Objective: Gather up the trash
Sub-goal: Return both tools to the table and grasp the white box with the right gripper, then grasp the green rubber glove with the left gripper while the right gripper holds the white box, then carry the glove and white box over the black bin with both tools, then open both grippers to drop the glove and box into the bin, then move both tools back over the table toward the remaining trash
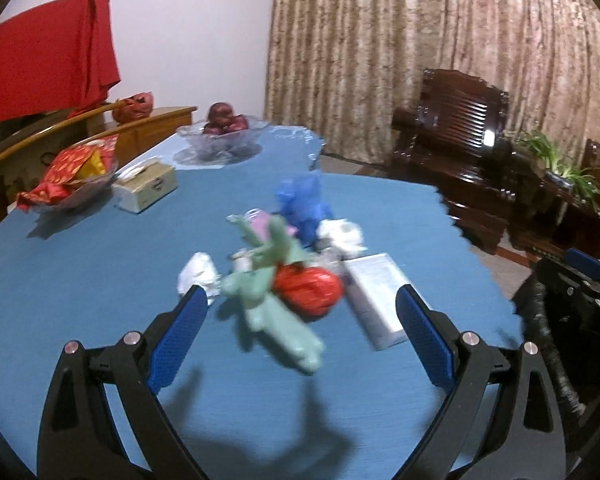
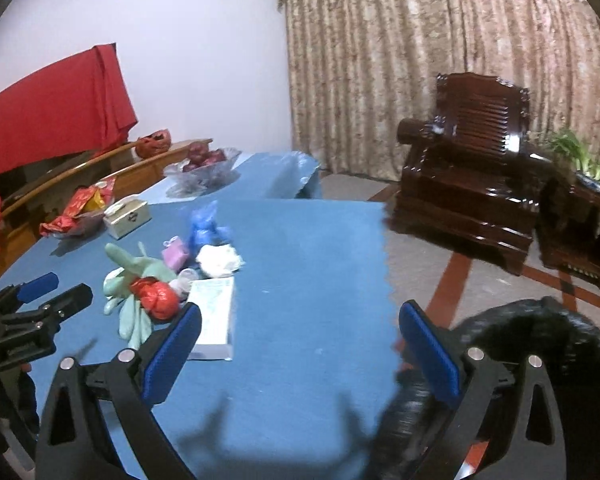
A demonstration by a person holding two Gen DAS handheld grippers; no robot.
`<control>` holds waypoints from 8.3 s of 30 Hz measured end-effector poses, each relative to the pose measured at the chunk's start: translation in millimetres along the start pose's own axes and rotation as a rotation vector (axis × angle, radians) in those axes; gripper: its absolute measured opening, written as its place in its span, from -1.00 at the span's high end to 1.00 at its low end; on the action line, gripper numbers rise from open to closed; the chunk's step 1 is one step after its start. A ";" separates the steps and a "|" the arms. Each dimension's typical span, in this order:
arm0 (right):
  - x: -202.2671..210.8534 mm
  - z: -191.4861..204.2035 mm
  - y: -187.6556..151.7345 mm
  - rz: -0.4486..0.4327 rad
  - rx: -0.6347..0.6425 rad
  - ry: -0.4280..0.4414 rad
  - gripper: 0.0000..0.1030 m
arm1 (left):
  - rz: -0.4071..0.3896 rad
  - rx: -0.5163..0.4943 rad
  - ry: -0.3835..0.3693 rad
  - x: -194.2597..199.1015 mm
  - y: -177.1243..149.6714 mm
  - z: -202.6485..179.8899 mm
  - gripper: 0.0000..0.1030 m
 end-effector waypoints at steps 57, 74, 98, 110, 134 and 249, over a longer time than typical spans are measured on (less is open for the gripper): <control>-109.5 40.4 -49.2 0.259 0.000 0.053 -0.05 | 0.252 0.067 -0.042 -96.2 -47.1 8.4 0.06; -90.4 53.1 -50.8 0.242 0.016 0.075 -0.05 | 0.246 0.070 -0.061 -54.0 -54.2 23.0 0.80; -87.5 47.0 -54.2 0.249 0.010 0.068 -0.05 | 0.264 0.083 -0.049 -75.6 -52.7 32.9 0.60; -76.1 55.0 -50.5 0.236 0.025 0.088 -0.05 | 0.264 0.088 -0.064 -37.6 -59.9 32.5 0.50; -69.4 51.9 -58.6 0.257 0.042 0.081 -0.05 | 0.208 0.085 -0.048 -35.9 -44.4 29.2 -0.17; 148.2 -173.9 -58.0 0.039 -0.233 -0.300 -0.88 | 0.043 -0.170 -0.424 43.5 -5.1 -223.7 -0.79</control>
Point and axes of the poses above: each gripper's, at about its wrist camera, not at the fingertips, and x roughly against the way its jaws point, z to its left, y to its top, the point moved 9 cm from there along -x, roughly the way its jaws point, and after that the axes turned 4 degrees about y, right-handed, at the moved point
